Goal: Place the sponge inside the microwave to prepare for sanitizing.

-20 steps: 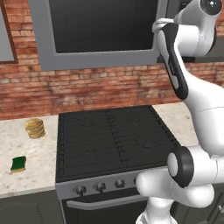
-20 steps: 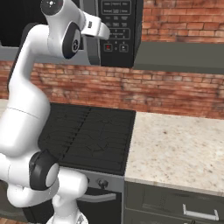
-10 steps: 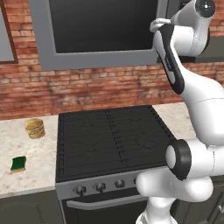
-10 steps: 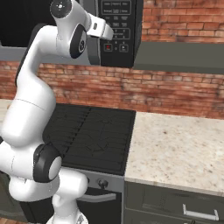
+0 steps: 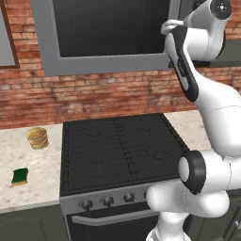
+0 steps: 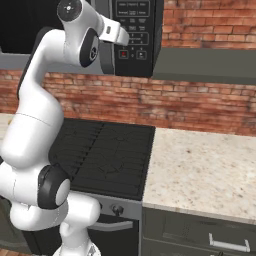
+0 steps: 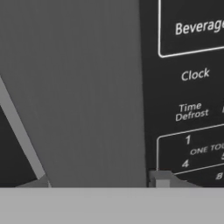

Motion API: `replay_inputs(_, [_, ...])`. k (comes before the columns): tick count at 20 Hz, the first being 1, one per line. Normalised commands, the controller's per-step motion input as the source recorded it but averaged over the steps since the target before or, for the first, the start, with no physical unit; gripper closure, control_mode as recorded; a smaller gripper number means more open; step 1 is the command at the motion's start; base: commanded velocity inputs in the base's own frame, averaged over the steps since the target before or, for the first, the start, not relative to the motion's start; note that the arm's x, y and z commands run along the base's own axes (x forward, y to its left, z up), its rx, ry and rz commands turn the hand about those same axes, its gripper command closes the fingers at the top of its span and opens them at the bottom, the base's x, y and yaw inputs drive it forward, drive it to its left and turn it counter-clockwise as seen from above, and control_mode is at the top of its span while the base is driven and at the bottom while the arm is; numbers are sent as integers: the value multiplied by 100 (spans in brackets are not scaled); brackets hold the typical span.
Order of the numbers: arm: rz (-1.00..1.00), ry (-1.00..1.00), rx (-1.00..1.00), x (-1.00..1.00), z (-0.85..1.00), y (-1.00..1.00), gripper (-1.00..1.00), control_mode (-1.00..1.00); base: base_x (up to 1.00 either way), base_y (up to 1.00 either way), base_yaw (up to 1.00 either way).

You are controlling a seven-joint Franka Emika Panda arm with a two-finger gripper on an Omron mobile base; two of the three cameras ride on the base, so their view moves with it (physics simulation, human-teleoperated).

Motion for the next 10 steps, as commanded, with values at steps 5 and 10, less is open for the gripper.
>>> replay_inputs(5, [0,0,0,0,0,0,100,-100,0,0,0])
replay_inputs(10, [0,-5,0,-53,1,0,100,-100,0,0,0])
